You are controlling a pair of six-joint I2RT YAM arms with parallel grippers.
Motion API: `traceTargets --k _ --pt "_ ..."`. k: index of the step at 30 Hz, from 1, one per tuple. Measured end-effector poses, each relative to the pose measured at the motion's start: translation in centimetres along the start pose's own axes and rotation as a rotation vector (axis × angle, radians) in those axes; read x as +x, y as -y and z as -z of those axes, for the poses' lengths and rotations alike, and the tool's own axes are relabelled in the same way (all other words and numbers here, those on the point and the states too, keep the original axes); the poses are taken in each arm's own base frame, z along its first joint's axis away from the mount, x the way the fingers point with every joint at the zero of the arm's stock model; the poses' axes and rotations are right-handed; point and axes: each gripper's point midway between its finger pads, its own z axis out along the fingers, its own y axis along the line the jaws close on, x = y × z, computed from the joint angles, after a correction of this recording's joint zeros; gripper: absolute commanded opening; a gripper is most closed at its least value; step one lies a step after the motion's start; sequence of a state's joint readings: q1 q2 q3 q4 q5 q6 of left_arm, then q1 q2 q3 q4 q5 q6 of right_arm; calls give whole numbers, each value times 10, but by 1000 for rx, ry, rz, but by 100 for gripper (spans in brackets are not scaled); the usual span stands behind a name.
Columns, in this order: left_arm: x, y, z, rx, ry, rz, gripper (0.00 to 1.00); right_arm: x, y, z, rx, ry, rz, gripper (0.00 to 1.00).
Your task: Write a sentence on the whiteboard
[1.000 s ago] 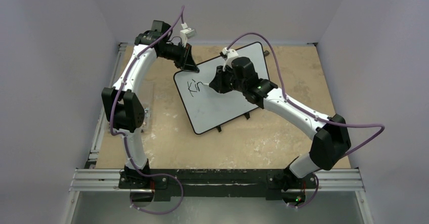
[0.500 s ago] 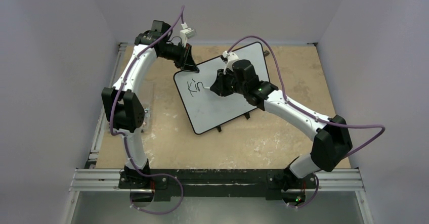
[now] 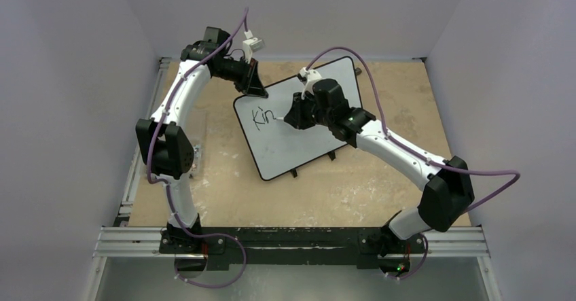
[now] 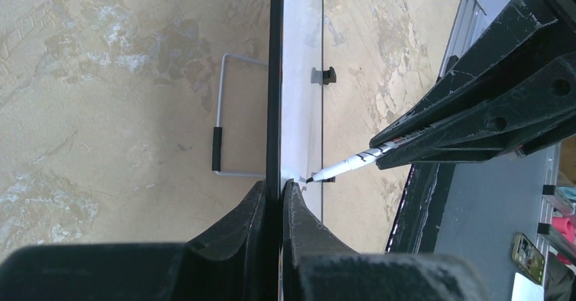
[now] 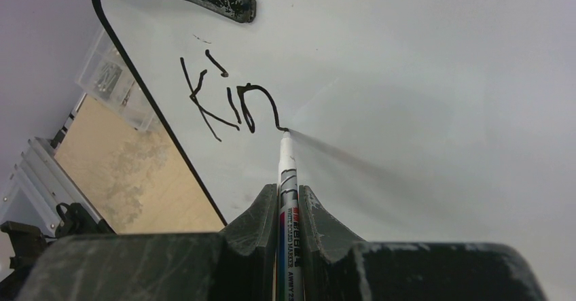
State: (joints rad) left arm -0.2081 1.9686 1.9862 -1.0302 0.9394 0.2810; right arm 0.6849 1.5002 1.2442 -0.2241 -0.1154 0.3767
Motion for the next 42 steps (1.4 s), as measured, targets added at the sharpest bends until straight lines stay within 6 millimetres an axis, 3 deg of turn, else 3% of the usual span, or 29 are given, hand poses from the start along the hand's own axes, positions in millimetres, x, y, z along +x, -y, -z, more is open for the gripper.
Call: traceTargets --k 16,28,42 --pt "-1 2 0 -3 -2 -5 0 -19 10 7 17 43 -15 0" --pt "-1 5 1 -6 -4 -11 0 -45 -5 25 -50 130 -3 0" --pt "-1 7 1 -5 -5 -14 0 -43 8 17 -1 128 -15 0"
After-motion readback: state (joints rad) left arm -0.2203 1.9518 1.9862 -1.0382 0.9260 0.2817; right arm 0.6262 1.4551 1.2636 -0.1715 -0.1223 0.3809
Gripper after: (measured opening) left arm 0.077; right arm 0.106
